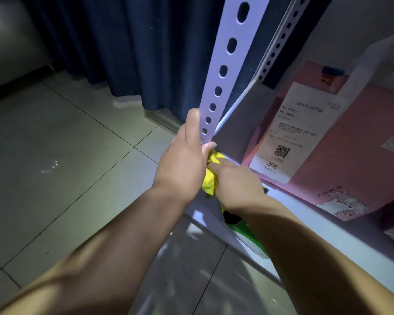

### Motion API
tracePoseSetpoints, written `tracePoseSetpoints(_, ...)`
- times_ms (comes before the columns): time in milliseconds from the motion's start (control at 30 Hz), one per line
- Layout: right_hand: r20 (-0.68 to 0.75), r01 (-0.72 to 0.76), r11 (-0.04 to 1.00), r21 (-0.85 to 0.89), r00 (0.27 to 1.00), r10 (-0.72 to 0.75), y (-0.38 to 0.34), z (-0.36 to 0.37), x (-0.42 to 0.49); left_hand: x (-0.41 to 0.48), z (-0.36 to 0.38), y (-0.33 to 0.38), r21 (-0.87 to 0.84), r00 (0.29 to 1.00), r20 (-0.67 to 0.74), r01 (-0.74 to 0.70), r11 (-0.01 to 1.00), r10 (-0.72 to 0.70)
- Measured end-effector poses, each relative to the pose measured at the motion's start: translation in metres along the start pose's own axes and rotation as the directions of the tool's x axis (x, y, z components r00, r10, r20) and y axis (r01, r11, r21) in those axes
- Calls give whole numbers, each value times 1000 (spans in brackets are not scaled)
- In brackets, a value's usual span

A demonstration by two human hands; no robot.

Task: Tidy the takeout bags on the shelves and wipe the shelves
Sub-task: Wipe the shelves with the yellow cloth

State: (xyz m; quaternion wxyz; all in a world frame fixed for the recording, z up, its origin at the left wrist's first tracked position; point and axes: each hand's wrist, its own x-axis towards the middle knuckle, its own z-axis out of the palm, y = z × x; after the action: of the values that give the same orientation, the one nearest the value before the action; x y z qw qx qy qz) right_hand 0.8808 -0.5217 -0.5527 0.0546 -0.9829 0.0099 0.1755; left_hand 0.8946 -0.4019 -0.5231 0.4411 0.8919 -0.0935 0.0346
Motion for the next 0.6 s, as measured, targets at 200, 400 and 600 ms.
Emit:
tracePoseSetpoints(200, 0, 23, 998, 66, 1000, -23, 9, 11, -6, -1, 1, -2, 19, 999, -30, -22, 1000, 23)
tracePoseSetpoints(400, -6, 26, 990, 136, 1000, -25, 22, 25, -47, -18, 3, -7, -31, 998, -27, 63, 998, -63)
tracePoseSetpoints(600, -92, 112, 954, 277, 992, -90, 52, 58, -101, -69, 33, -26, 130, 1000, 10, -12, 991, 11)
